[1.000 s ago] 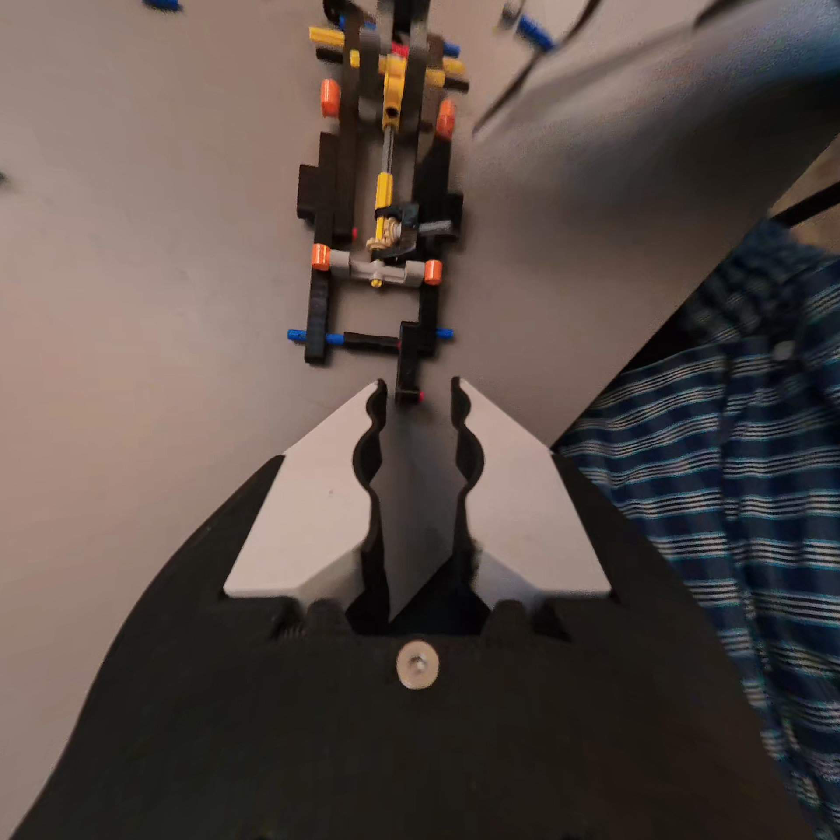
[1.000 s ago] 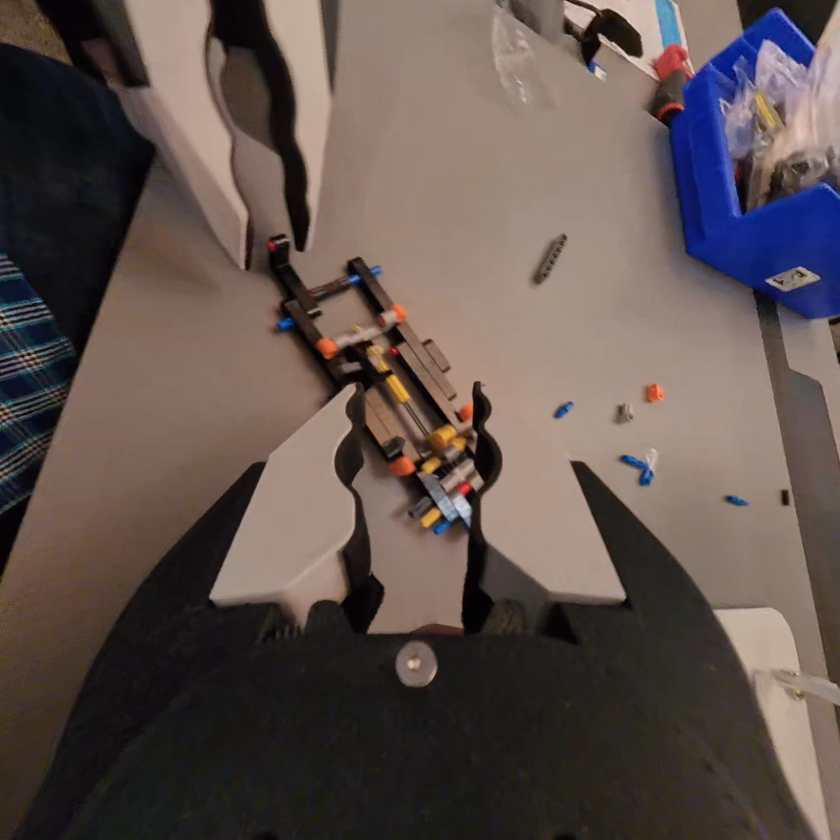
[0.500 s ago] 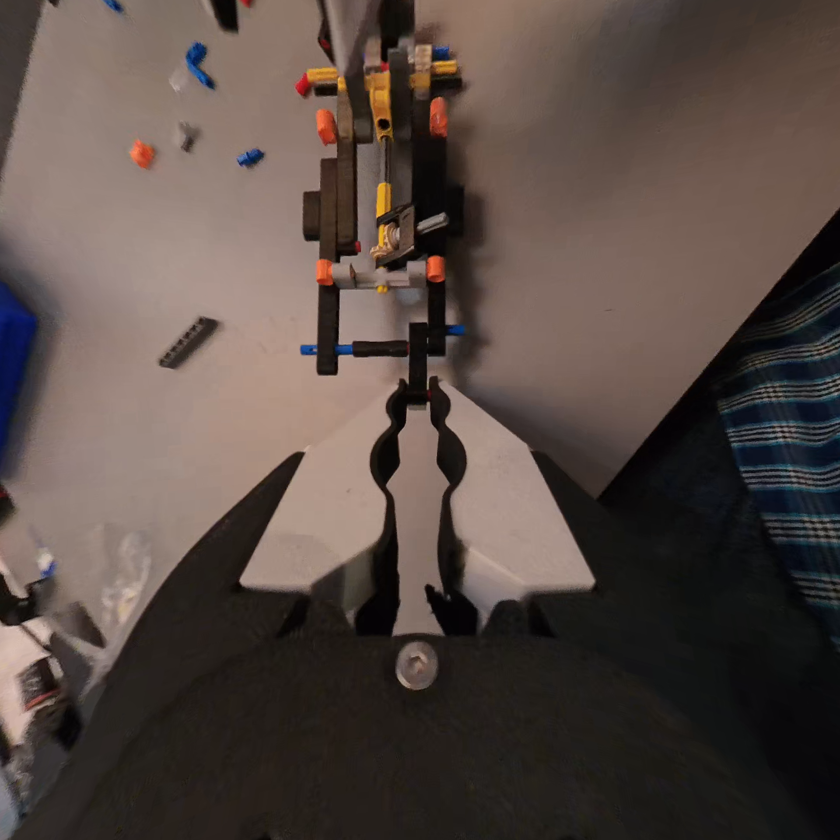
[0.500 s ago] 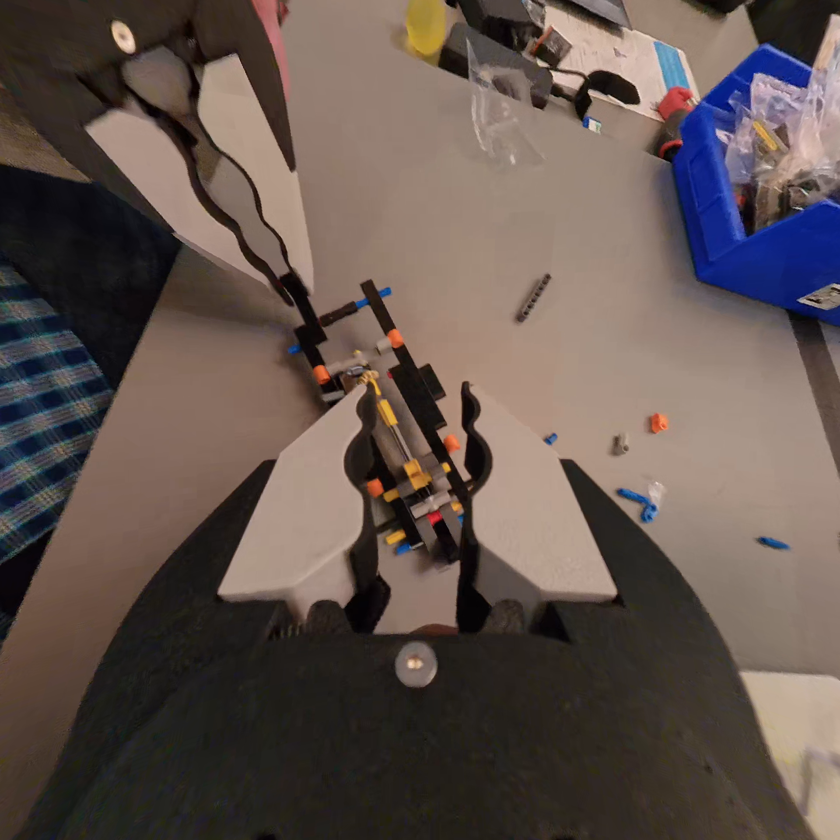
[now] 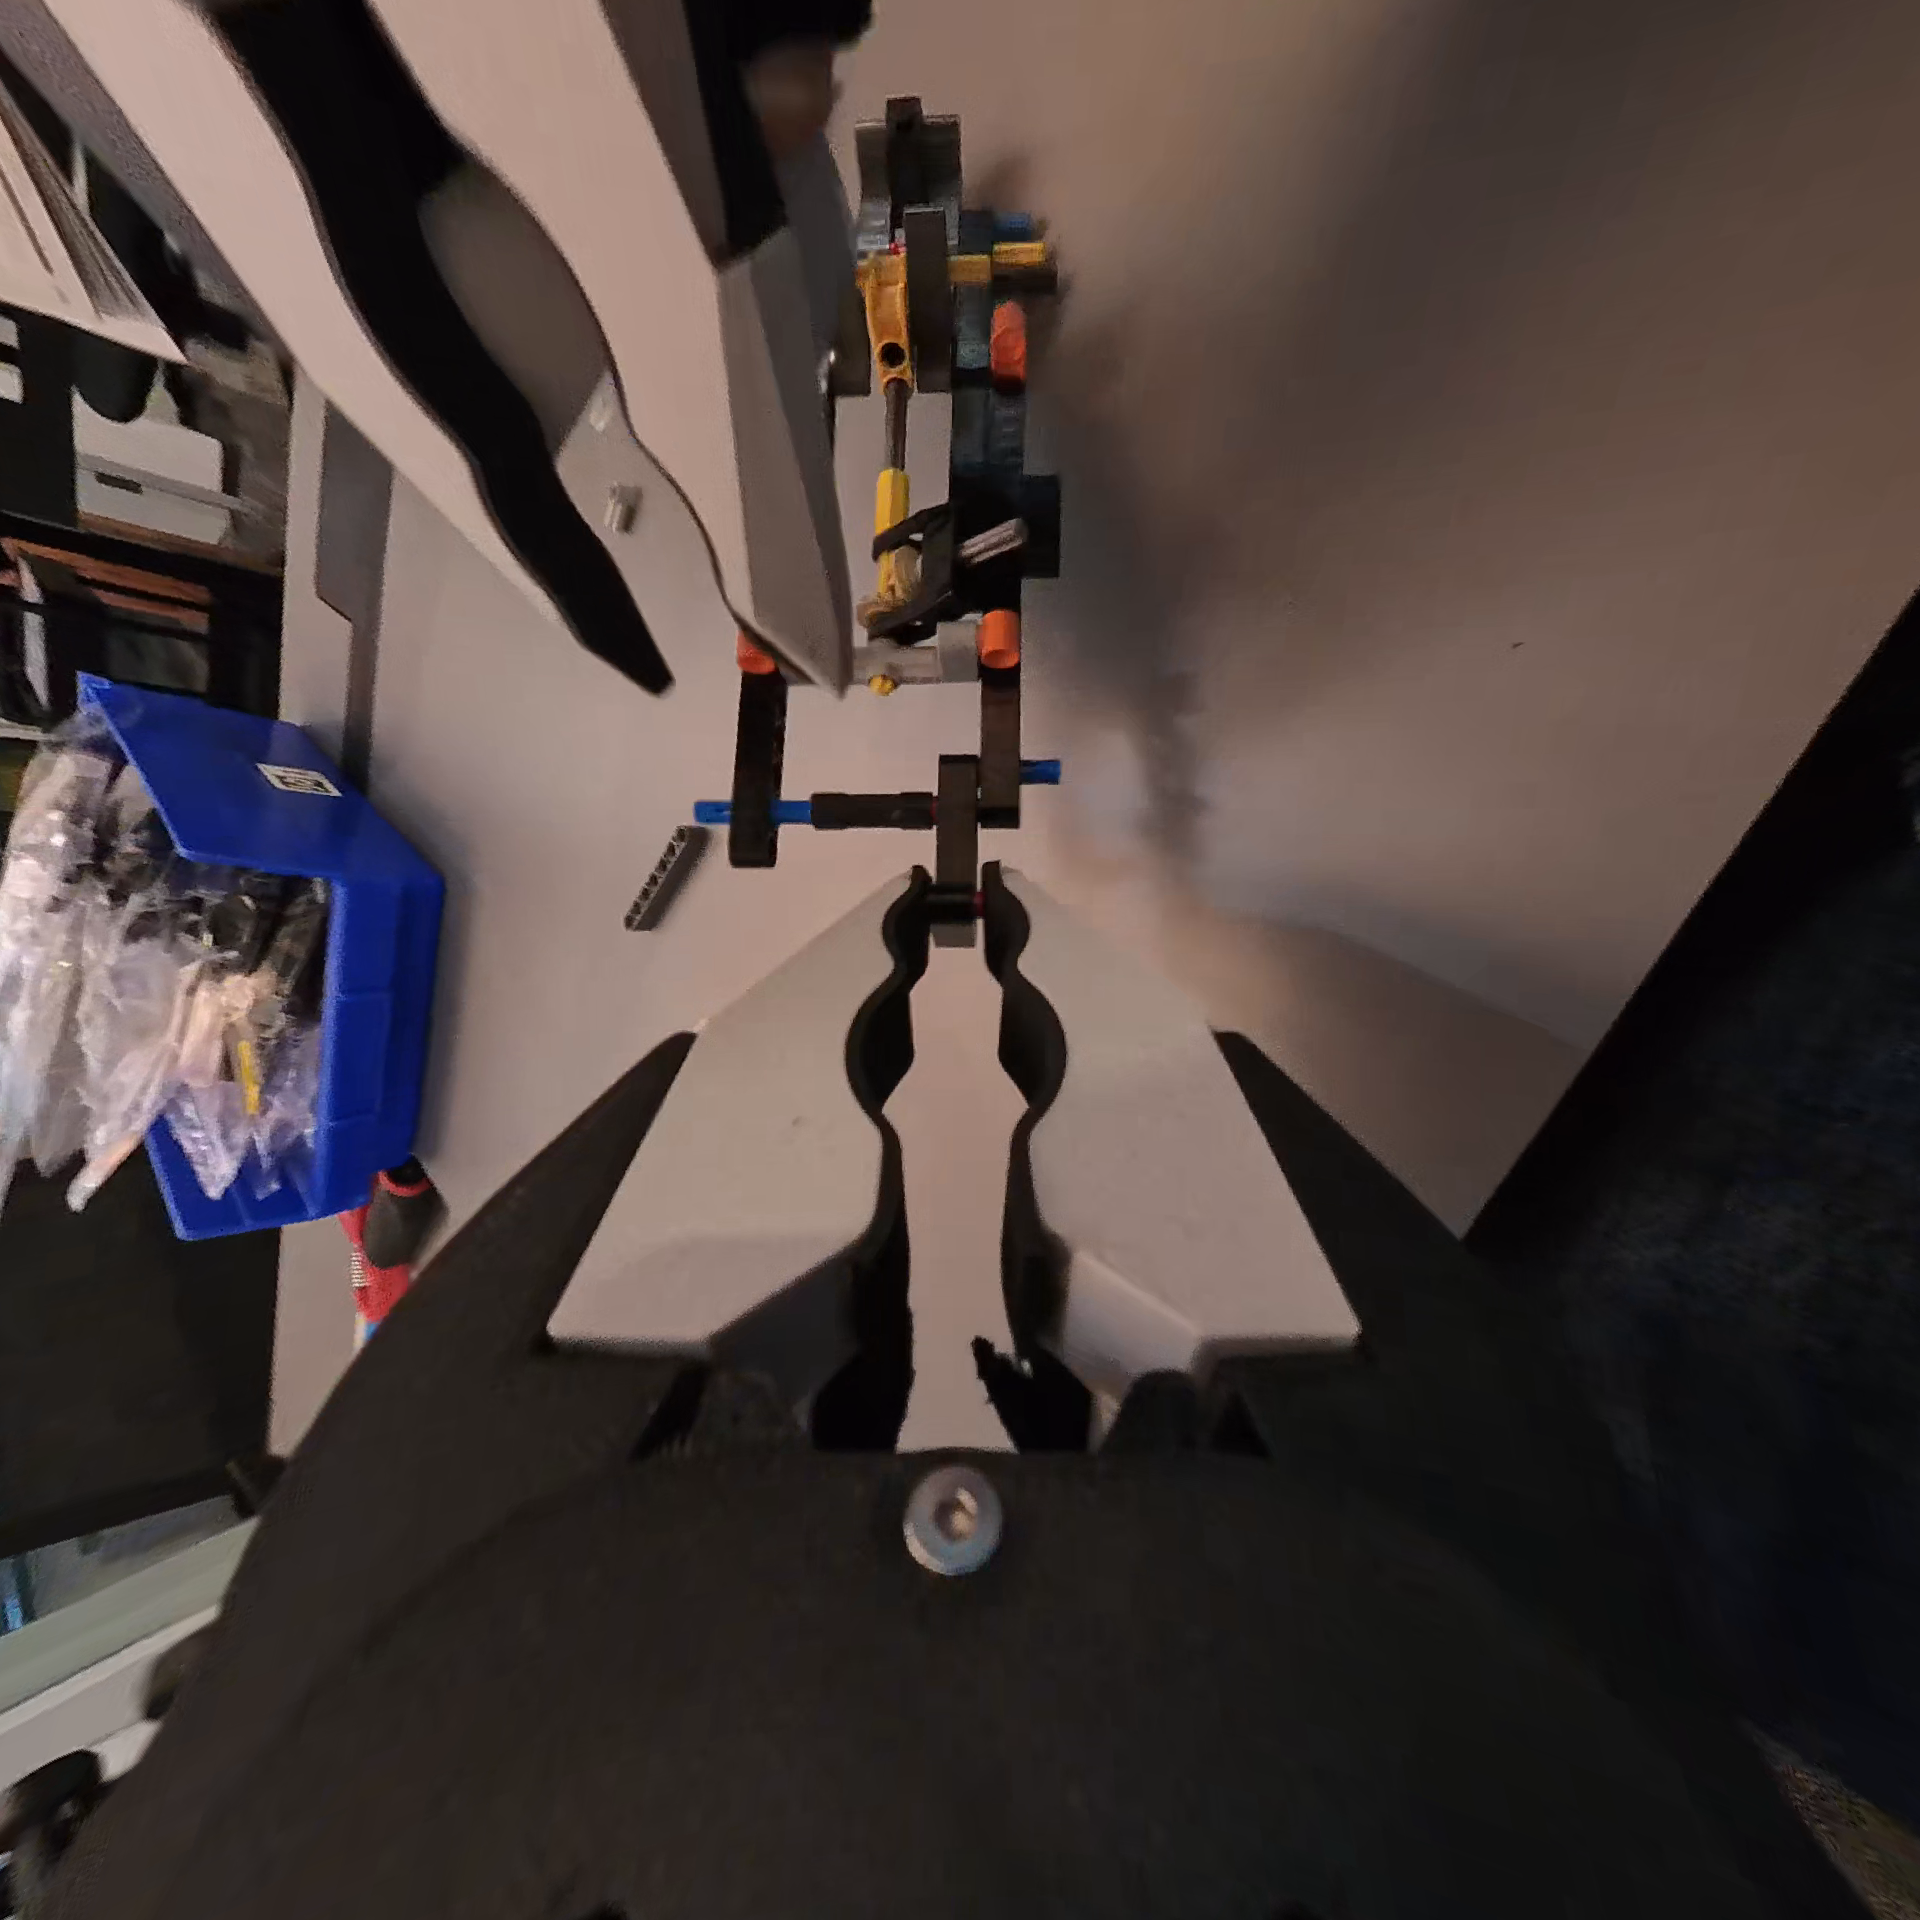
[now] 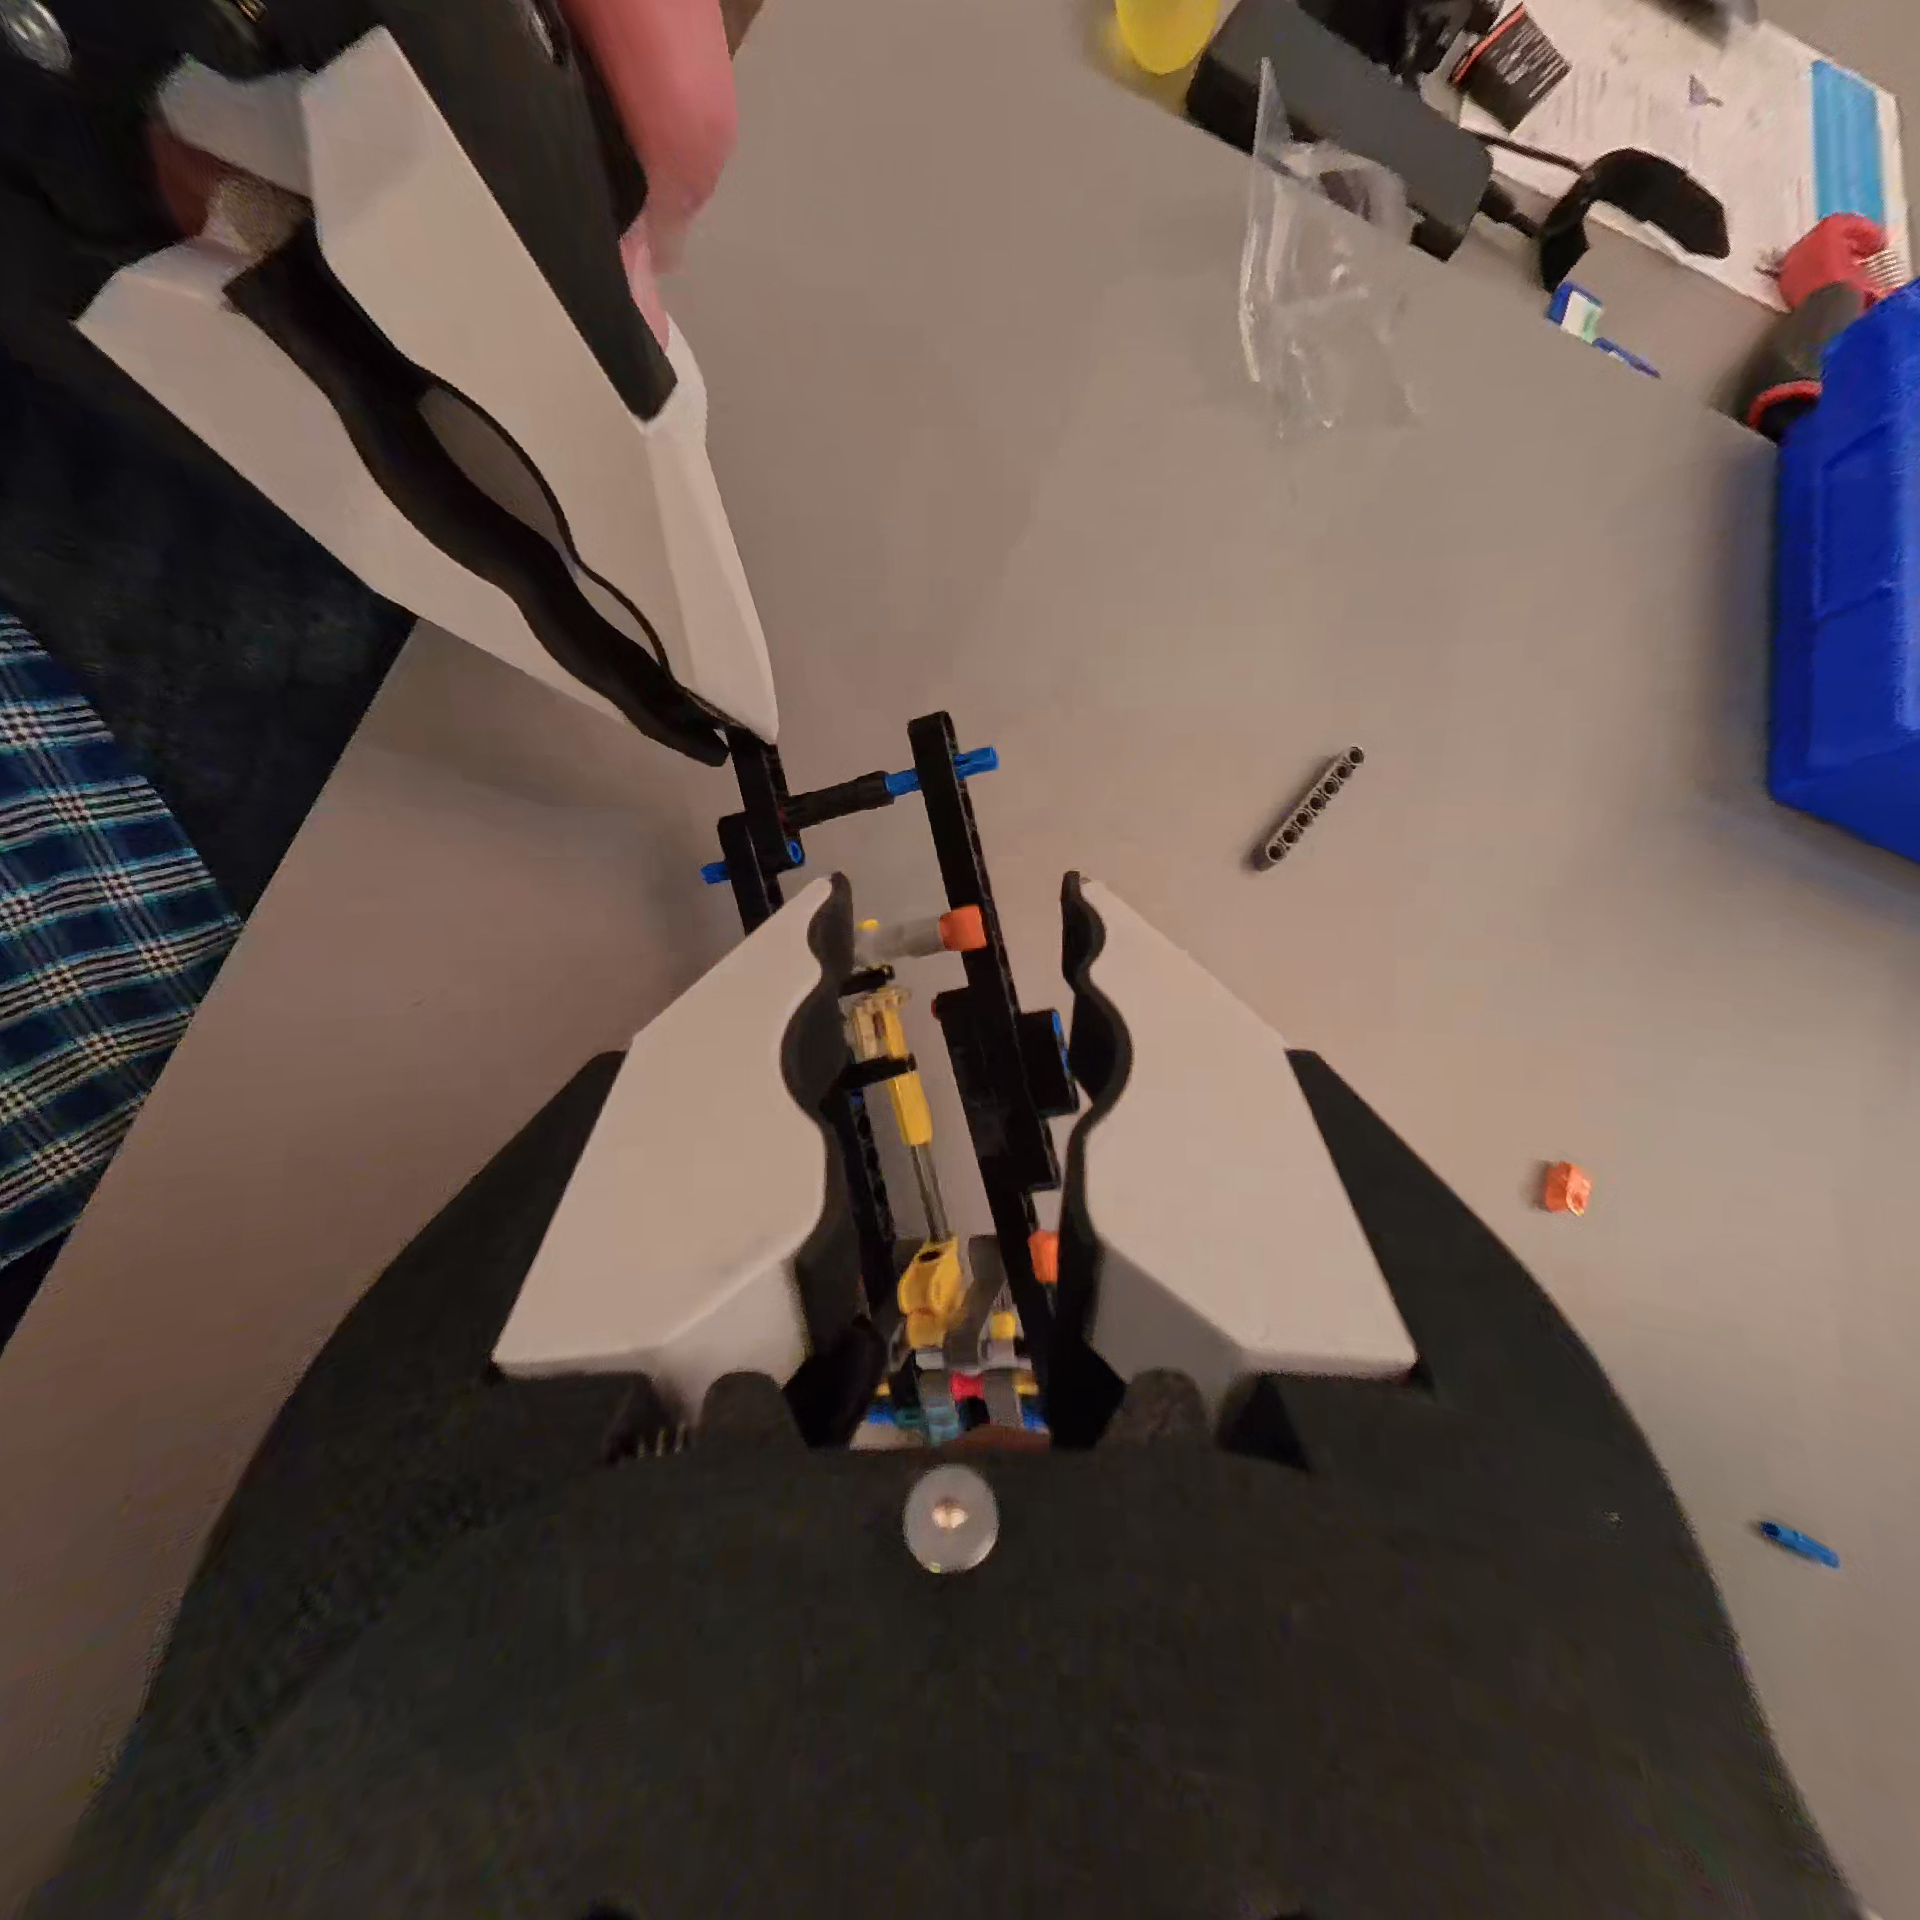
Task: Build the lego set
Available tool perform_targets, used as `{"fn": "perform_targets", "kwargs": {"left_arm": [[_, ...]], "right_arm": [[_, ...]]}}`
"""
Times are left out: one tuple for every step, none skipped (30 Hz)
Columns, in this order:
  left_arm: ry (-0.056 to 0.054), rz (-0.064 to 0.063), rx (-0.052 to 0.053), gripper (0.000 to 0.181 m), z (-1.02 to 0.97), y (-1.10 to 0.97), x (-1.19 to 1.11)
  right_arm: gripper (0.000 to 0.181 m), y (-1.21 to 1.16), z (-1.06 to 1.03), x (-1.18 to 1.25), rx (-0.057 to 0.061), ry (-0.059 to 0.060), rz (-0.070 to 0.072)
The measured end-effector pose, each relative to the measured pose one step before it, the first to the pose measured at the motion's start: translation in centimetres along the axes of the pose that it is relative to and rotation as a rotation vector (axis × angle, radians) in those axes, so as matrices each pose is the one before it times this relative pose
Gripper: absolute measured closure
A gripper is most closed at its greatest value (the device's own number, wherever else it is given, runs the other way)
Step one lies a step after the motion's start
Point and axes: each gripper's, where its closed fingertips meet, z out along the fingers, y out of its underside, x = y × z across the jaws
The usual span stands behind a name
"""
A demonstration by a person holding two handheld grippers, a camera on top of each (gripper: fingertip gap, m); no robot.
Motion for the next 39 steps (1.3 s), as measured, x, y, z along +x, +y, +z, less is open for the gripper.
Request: {"fn": "perform_targets", "kwargs": {"left_arm": [[-0.0127, 0.0204, 0.0006, 0.174, -0.071, -0.096, -0.219], [-0.0126, 0.0204, -0.0037, 0.174, -0.05, -0.048, -0.225], [-0.0078, 0.0215, -0.0054, 0.174, -0.042, -0.01, -0.135], [-0.0138, 0.0203, -0.004, 0.174, -0.048, -0.005, -0.213], [-0.0074, 0.0149, -0.0037, 0.174, -0.037, 0.007, -0.118], [-0.0049, 0.0139, -0.0071, 0.174, 0.004, 0.055, -0.039], [-0.01, 0.0178, -0.0089, 0.174, -0.011, 0.081, -0.067], [-0.0174, 0.0151, -0.0056, 0.174, -0.055, 0.024, -0.175], [-0.0149, 0.0065, -0.0026, 0.174, -0.106, -0.007, -0.231], [-0.0122, -0.0008, 0.0028, 0.174, -0.125, -0.053, -0.267], [-0.0141, -0.0039, -0.0007, 0.173, -0.115, 0.029, -0.355], [-0.0165, -0.0048, -0.0018, 0.173, -0.07, 0.083, -0.385], [-0.0156, -0.0111, 0.0006, 0.173, -0.059, 0.088, -0.388], [-0.0158, -0.0211, 0.0064, 0.172, -0.077, 0.018, -0.451], [-0.0138, -0.0258, 0.0133, 0.167, -0.148, -0.103, -0.493], [-0.019, -0.0278, 0.0114, 0.161, -0.169, -0.105, -0.606], [-0.0214, -0.0324, 0.0036, 0.156, -0.134, -0.005, -0.673], [-0.0088, -0.0365, 0.0002, 0.151, -0.044, 0.075, -0.489], [-0.0041, -0.0402, -0.0072, 0.14, 0.05, 0.242, -0.41], [-0.0013, -0.0413, -0.0087, 0.131, 0.119, 0.333, -0.357], [0.0083, -0.0463, -0.0054, 0.126, 0.153, 0.315, -0.213], [0.022, -0.055, 0.0019, 0.119, 0.148, 0.152, -0.04], [0.0257, -0.0585, 0.0156, 0.116, 0.076, -0.08, 0.018], [0.0363, -0.0625, 0.0258, 0.119, 0.02, -0.301, 0.181], [0.0445, -0.0651, 0.0301, 0.123, 0.027, -0.466, 0.298], [0.0431, -0.0629, 0.0286, 0.126, 0.108, -0.496, 0.312], [0.0451, -0.0575, 0.0329, 0.13, 0.105, -0.58, 0.349], [0.0319, -0.0491, 0.0353, 0.133, 0.125, -0.607, 0.171], [0.0299, -0.0462, 0.033, 0.137, 0.163, -0.608, 0.117], [0.0342, -0.0496, 0.032, 0.141, 0.175, -0.641, 0.175], [0.0361, -0.0462, 0.032, 0.144, 0.165, -0.633, 0.21], [0.0333, -0.0446, 0.0372, 0.152, 0.082, -0.687, 0.165], [0.0208, -0.0418, 0.0319, 0.159, 0.021, -0.571, -0.048], [0.0295, -0.0435, 0.0301, 0.164, -0.034, -0.531, 0.004], [0.0393, -0.0489, 0.0238, 0.173, -0.063, -0.438, 0.12], [0.0399, -0.0451, 0.0238, 0.174, -0.092, -0.424, 0.104], [0.0315, -0.0408, 0.0205, 0.175, -0.113, -0.374, 0.001], [0.0337, -0.0339, 0.0166, 0.175, -0.069, -0.342, 0.093], [0.027, -0.027, 0.012, 0.175, -0.017, -0.277, 0.081]], "right_arm": [[0.143, -0.022, 0.421, -0.079, -0.0049, -0.0168, 0.0025], [0.145, 0.075, 0.414, -0.068, -0.0108, -0.0193, 0.0041], [0.146, 0.079, 0.333, -0.041, -0.0132, -0.0163, 0.0007], [0.149, -0.019, 0.224, 0.007, -0.0067, -0.0109, -0.0036], [0.154, -0.034, 0.149, 0.065, -0.0062, -0.0067, -0.0037], [0.156, 0.026, 0.084, 0.147, -0.0103, -0.0002, -0.0043], [0.16, -0.016, -0.027, 0.281, -0.0071, 0.0104, -0.0071], [0.169, -0.058, -0.116, 0.32, -0.0031, 0.0156, -0.0087], [0.173, -0.111, -0.154, 0.198, 0.0013, 0.0088, -0.0039], [0.173, -0.177, -0.155, 0.124, 0.0077, 0.0078, -0.0013], [0.174, -0.152, -0.141, 0.141, 0.0076, 0.0164, -0.0076], [0.174, -0.1, -0.125, 0.172, 0.0041, 0.0201, -0.0072], [0.174, -0.097, -0.163, 0.186, 0.0043, 0.0184, -0.0018], [0.174, -0.136, -0.189, 0.203, 0.0086, 0.017, 0.0015], [0.174, -0.167, -0.214, 0.228, 0.0111, 0.0166, 0.0053], [0.174, -0.168, -0.248, 0.291, 0.0102, 0.0197, 0.0054], [0.175, -0.216, -0.284, 0.323, 0.0104, 0.0226, 0.0007], [0.175, -0.227, -0.289, 0.281, 0.0094, 0.0191, -0.0012], [0.175, -0.194, -0.282, 0.322, 0.0065, 0.0198, 0.0014], [0.175, -0.191, -0.287, 0.389, 0.0058, 0.0224, 0.0045], [0.175, -0.174, -0.285, 0.342, 0.0056, 0.0183, 0.0046], [0.175, -0.147, -0.272, 0.324, 0.0038, 0.0177, 0.0015], [0.174, -0.145, -0.281, 0.386, 0.0038, 0.0224, 0.0012], [0.175, -0.171, -0.29, 0.348, 0.0071, 0.0198, 0.0038], [0.175, -0.147, -0.254, 0.279, 0.0079, 0.0143, 0.0085], [0.175, -0.144, -0.246, 0.26, 0.0082, 0.0121, 0.0145], [0.175, -0.189, -0.238, 0.214, 0.0124, 0.0087, 0.0192], [0.174, -0.225, -0.235, 0.151, 0.0157, 0.0046, 0.0217], [0.174, -0.18, -0.214, 0.09, 0.0124, 0.0007, 0.0226], [0.174, -0.152, -0.204, 0.073, 0.0092, 0.0021, 0.0193], [0.174, -0.154, -0.203, 0.082, 0.0092, 0.0057, 0.0178], [0.174, -0.142, -0.204, 0.062, 0.0084, 0.0041, 0.0202], [0.175, -0.1, -0.212, 0.026, 0.0058, 0.0017, 0.0229], [0.175, -0.102, -0.254, 0.073, 0.0065, 0.0028, 0.0268], [0.175, -0.125, -0.289, 0.033, 0.0105, -0.0017, 0.0319], [0.175, -0.119, -0.295, -0.01, 0.0113, -0.0066, 0.0353], [0.175, -0.084, -0.286, 0.028, 0.0102, -0.0042, 0.0332], [0.175, -0.096, -0.276, 0.015, 0.0112, -0.0045, 0.0312], [0.174, -0.08, -0.248, 0.013, 0.0103, -0.0046, 0.0332]]}}
